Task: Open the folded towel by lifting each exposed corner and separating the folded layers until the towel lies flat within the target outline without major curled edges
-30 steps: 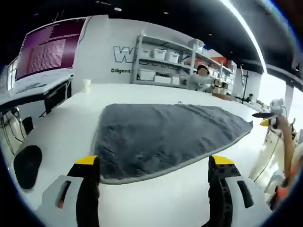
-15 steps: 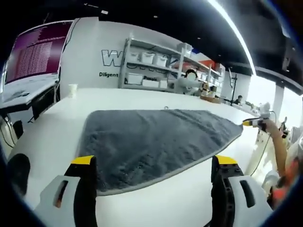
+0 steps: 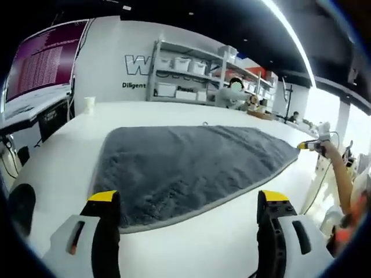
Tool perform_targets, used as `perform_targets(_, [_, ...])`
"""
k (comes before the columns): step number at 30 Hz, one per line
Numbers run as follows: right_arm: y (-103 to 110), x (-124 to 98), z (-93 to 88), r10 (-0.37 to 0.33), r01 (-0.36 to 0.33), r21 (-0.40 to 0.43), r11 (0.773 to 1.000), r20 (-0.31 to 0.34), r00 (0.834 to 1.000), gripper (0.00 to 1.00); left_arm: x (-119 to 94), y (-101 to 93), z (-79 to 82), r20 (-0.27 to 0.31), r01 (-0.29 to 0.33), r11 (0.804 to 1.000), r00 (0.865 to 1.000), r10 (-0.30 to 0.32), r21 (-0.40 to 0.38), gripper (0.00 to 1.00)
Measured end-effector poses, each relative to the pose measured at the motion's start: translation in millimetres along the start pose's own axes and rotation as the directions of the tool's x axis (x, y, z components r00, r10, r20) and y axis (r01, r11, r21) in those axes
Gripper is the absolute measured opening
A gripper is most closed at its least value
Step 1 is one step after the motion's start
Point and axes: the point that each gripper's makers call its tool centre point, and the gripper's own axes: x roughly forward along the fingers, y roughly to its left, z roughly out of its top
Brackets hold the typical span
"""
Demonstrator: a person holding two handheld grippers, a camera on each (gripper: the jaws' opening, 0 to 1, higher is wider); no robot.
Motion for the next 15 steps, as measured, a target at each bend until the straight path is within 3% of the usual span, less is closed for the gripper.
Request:
perform_targets(2, [-2, -3, -4.6, -0.005, 0.005, -0.005, 1.000, 0.005, 1.000, 0.00, -1, 1.4, -1.5, -0.004, -0.003, 1.000, 1.000, 0.003, -0.002, 0.96])
perform_targets(10, [-3, -9, -25.6, -0.002, 0.002, -0.001, 1.000, -0.020, 1.000, 0.00, -3, 5.2, -5.0, -0.014, -0.016, 1.000, 1.000, 0.015, -0.008, 0.95])
perform_targets(15, [-2, -10, -25.3, 0.005, -0.005, 0.013, 1.000, 0.000, 1.000, 0.00, -3, 3.9, -7.7, -0.025, -0.017, 1.000, 1.000, 0.016, -0.007, 0.94])
